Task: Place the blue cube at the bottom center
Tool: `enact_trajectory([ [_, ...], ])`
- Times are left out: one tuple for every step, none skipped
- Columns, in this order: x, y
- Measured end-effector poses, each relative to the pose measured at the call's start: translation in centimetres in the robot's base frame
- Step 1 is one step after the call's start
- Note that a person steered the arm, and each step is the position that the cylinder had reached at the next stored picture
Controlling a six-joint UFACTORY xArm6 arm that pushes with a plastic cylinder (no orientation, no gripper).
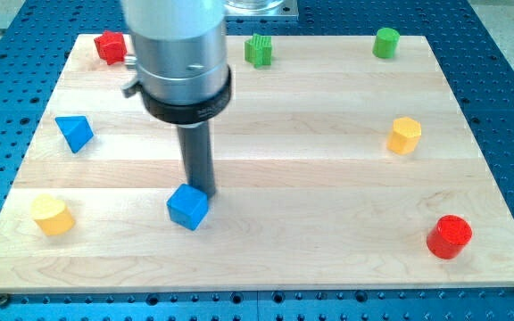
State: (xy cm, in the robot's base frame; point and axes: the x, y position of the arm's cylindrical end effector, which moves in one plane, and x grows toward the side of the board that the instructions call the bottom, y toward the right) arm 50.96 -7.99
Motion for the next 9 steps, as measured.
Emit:
enact_trajectory([
  [1.1,-2.4],
  [0.4,-5.5],
  [2.1,-4.2],
  [2.6,-2.5],
  [3.4,-5.9],
  [4.9,-1.3],
  [4.9,4.0],
  [5.3,1.9],
  [8.6,3.2],
])
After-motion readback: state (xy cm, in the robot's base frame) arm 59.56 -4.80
